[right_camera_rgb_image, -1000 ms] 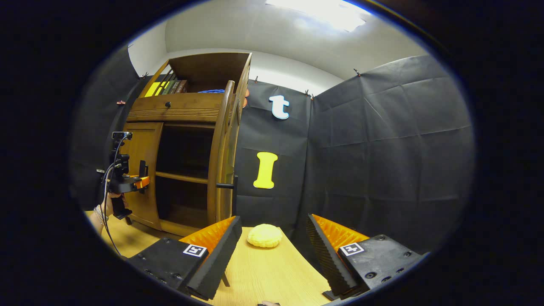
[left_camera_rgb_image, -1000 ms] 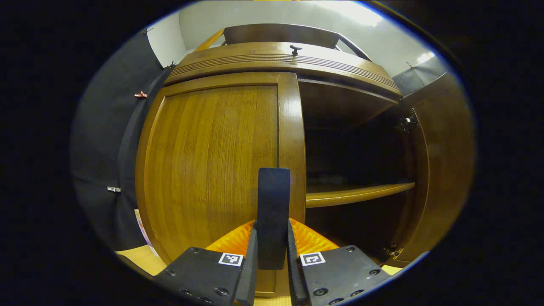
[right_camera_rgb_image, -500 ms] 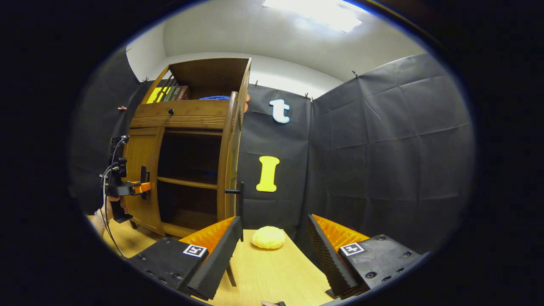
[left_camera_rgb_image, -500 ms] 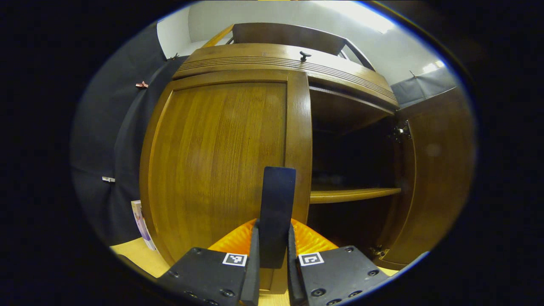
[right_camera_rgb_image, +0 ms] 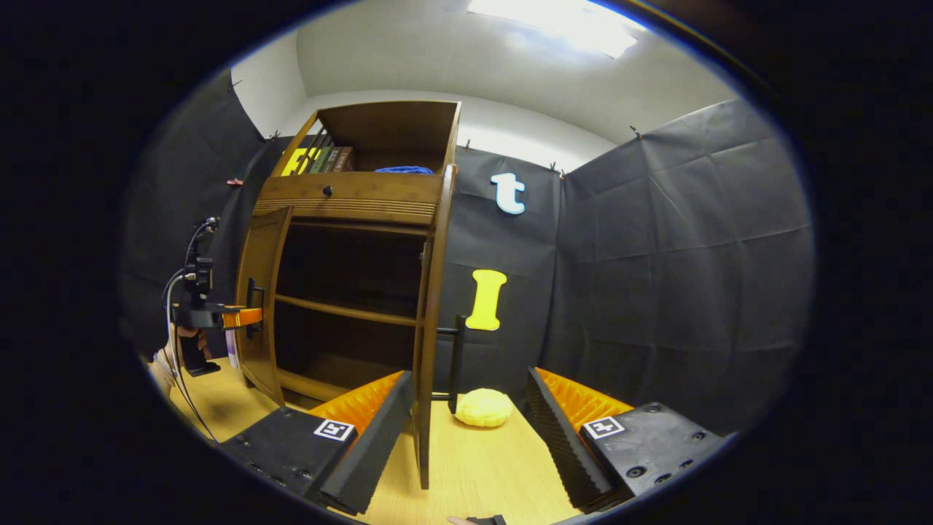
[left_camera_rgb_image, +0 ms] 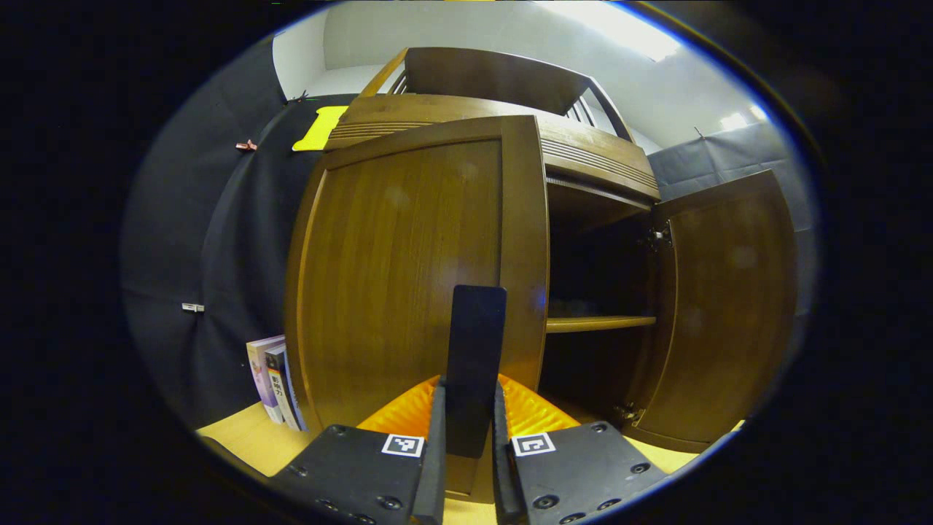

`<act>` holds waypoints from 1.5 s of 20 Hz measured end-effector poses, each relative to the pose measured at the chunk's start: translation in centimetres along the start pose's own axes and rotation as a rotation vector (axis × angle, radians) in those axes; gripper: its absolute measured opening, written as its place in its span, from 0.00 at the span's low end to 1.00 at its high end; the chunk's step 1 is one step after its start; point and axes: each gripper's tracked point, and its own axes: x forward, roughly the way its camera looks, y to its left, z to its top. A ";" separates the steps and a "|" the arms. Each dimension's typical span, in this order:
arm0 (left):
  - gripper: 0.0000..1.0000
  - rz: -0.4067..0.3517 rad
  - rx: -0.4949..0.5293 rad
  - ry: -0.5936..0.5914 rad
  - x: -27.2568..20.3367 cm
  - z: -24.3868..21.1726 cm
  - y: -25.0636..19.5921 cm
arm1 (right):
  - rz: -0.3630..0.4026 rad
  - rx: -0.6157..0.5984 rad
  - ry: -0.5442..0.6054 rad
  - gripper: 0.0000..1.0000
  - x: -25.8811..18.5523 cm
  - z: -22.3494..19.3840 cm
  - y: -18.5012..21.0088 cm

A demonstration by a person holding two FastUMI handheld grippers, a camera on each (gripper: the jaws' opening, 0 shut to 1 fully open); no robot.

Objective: Open the right door of the double-door shoe cabinet with the right hand, and open the left door with the left hand.

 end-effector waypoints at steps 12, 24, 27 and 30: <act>0.27 0.047 0.010 0.020 -6.3 0.5 3.8 | 0.090 0.014 -0.010 0.98 -1.2 0.6 4.0; 0.21 0.170 0.078 0.011 -10.6 1.1 8.7 | 0.161 0.025 0.035 0.98 -0.5 -0.5 6.9; 0.14 0.220 0.080 0.001 -11.8 1.6 10.4 | 0.179 0.023 0.034 0.98 -0.4 -0.4 7.8; 0.12 0.234 0.050 -0.012 -12.5 1.8 11.6 | 0.187 0.023 0.041 0.98 -0.4 -0.7 8.3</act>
